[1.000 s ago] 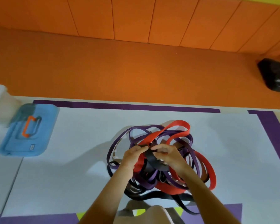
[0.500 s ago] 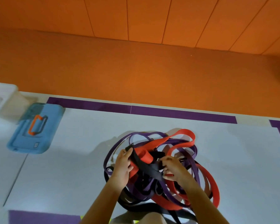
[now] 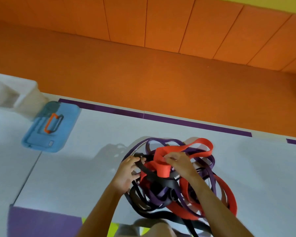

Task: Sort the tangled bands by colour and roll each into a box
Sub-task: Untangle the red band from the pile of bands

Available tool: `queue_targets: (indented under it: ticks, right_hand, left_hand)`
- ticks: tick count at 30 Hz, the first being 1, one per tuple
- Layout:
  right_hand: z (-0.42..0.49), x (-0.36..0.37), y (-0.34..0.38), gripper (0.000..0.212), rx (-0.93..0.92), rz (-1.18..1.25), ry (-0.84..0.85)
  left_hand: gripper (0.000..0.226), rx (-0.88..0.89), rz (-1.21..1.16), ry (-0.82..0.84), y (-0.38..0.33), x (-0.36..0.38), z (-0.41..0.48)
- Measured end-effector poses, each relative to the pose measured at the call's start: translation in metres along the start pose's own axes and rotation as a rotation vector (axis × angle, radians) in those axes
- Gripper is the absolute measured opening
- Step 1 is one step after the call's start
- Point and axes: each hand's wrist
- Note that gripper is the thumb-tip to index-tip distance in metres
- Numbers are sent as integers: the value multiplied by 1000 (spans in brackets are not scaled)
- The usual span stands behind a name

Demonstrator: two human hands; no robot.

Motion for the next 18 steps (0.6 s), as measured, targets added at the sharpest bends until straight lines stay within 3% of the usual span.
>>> queue_targets:
  ticks: [4,7,9,11,13,14,16,18]
  right_hand:
    - [11,-14,13,21,-22,-127,-230]
    - [17,-32,28,18,-2,-25,-393]
    - [18,-44,40,22,38,83,-464]
    - [17,-51,51,21,123,280,-514]
    - [14,-52,63,16,183,467,-515]
    - [10,-51,70,16,188,538,-483]
    - [-1,-46,80,24,169,627,-371]
    - [-13,-37,82,24,117,610,-236]
  left_hand:
    - [40,112,63,-5,2,-20,-5]
    - [29,100,156,-152,12,-30,6]
    - [28,105,234,-168,16,-35,10]
    - [61,171,356,-144,16,-39,7]
    - [102,357,591,-146,14,-40,2]
    - [112,480,697,-111,11,-37,0]
    - [115,657,771,56,2,-22,-8]
    - [96,681,779,219,-8,0,-18]
Point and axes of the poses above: each hand's wrist, its own z-axis towards the middle knuckle, its own x-axis out of the palm, y = z × x, and after that the axes turned 14 degrees about -y, right-handed
